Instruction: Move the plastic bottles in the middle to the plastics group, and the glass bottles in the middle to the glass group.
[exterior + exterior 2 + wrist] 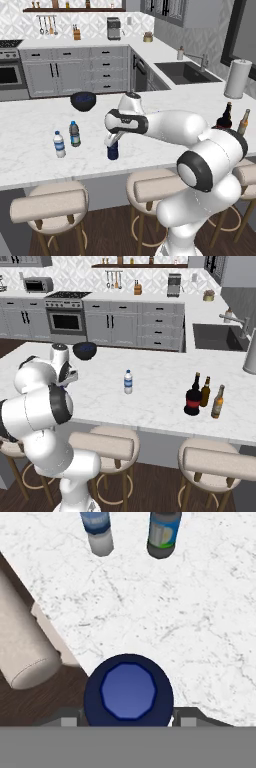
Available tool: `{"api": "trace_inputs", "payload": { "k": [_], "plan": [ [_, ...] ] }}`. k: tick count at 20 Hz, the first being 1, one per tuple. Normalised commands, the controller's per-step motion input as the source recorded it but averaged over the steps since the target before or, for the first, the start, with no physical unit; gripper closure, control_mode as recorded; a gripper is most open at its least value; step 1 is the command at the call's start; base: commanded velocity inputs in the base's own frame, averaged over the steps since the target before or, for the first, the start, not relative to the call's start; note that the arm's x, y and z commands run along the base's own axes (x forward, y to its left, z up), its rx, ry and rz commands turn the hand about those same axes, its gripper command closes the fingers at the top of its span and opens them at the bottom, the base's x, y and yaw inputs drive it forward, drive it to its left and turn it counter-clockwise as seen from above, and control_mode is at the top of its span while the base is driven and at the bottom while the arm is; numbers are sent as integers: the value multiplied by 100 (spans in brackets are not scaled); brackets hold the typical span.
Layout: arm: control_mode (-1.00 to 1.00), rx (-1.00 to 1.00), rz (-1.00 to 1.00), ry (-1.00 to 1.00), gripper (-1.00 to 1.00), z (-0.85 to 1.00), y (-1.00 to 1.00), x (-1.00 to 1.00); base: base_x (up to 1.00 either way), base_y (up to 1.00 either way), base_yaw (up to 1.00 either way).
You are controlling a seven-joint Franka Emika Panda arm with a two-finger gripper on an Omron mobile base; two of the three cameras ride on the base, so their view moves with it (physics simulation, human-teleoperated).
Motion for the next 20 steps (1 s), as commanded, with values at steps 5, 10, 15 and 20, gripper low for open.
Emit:
{"api": "trace_inputs", "payload": {
  "k": [5, 10, 15, 20],
  "plan": [
    [-100, 0, 0, -1, 100, 0, 32, 56, 0, 0, 0],
    [-100, 0, 0, -2, 100, 0, 15, 88, 0, 0, 0],
    [-100, 0, 0, 0, 100, 7, 4, 65, 0, 0, 0],
    [-100, 0, 0, 0, 100, 0, 0, 43, 0, 0, 0]
  ]
}}
